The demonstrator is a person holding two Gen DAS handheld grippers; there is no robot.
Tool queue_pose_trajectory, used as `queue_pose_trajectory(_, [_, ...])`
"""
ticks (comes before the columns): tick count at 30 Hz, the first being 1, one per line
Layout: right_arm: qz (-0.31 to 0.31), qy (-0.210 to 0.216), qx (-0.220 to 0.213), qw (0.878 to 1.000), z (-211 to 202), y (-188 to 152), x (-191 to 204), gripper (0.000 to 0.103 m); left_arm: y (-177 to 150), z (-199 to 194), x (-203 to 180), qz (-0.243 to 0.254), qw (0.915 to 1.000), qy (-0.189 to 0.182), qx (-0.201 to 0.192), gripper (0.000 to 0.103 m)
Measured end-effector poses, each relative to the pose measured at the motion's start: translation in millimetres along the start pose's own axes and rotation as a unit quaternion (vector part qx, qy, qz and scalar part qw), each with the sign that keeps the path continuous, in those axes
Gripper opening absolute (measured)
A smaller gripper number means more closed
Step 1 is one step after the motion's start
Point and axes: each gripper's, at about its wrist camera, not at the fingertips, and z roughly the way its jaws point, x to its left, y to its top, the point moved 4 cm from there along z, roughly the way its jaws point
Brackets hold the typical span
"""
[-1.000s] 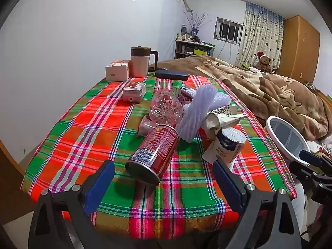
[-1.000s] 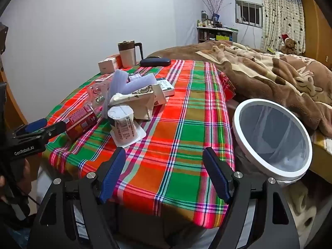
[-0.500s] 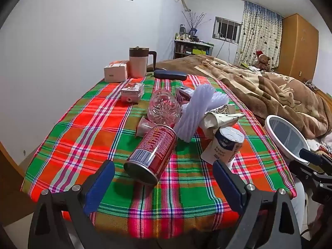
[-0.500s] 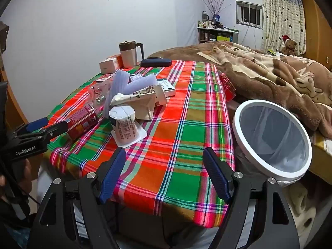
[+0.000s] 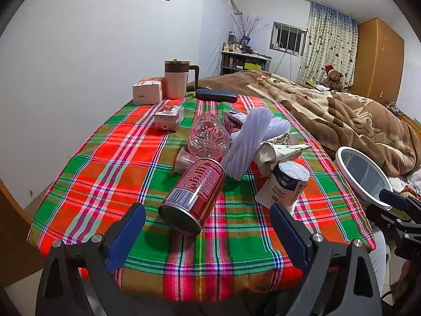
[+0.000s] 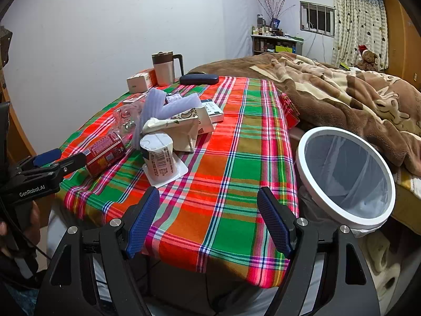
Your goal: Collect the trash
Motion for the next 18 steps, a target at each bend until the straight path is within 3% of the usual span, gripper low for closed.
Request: queue_pose_trajectory(18, [-0.002, 0.000, 0.001, 1.000, -0.5, -2.5, 3.8, 0.078, 0.1, -1.2, -0.4, 0.000, 1.0000, -0.001, -0.002, 0.096])
